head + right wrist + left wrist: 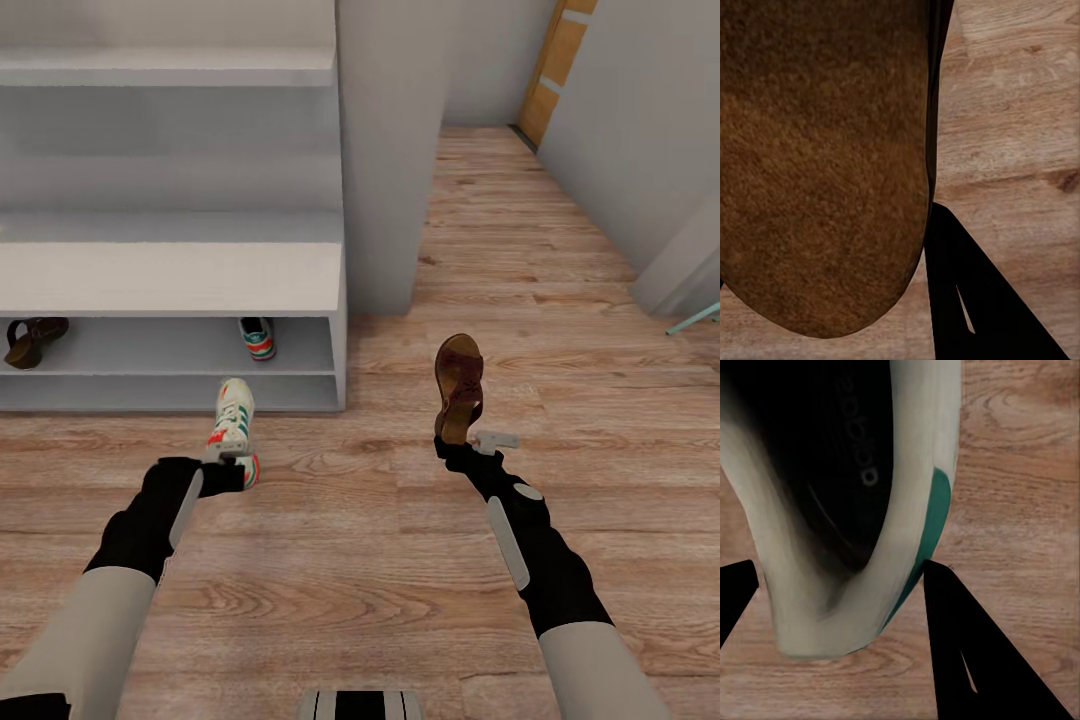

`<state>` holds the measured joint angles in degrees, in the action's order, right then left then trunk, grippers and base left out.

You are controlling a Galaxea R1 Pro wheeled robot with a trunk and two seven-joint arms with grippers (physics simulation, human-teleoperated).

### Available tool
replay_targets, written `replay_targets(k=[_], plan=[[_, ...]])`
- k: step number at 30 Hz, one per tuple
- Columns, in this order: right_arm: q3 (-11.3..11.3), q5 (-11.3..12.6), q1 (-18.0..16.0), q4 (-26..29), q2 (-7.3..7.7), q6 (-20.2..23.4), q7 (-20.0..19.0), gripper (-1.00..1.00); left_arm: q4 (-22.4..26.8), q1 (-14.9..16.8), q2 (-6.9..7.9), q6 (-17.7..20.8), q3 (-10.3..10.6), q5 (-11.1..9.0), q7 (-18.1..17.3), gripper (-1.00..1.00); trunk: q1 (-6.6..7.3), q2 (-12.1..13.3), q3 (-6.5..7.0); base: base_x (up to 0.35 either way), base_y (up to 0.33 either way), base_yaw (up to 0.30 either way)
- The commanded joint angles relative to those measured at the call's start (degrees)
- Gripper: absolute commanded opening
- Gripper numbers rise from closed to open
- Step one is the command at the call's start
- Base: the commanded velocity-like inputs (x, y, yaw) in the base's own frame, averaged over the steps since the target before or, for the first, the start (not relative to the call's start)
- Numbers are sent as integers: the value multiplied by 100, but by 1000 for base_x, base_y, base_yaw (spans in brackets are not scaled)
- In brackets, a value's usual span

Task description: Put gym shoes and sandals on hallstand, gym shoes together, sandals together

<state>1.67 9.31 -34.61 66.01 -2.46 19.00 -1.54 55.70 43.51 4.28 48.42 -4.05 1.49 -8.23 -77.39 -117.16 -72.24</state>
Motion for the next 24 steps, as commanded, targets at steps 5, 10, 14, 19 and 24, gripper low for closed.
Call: replay_targets(k=[5,10,14,19,24], plan=[[0,18,-1,0,0,-1,4,-100,2,0,292,1,358,-1,-67,-100,0,0,0,0,0,0],[0,18,-2,0,0,0,4,-100,1,0,323,1,529,87,-65,-100,0,0,0,0,0,0],[0,18,-2,0,0,0,4,-100,0,-2,356,1,556,110,-60,-100,0,0,0,11,0,0],[0,18,-2,0,0,1,4,-100,-2,0,362,1,557,116,-55,-100,0,0,0,215,0,0],[0,18,-2,0,0,-1,4,-100,0,0,389,5,555,245,-48,-100,0,0,0,169,0,0]])
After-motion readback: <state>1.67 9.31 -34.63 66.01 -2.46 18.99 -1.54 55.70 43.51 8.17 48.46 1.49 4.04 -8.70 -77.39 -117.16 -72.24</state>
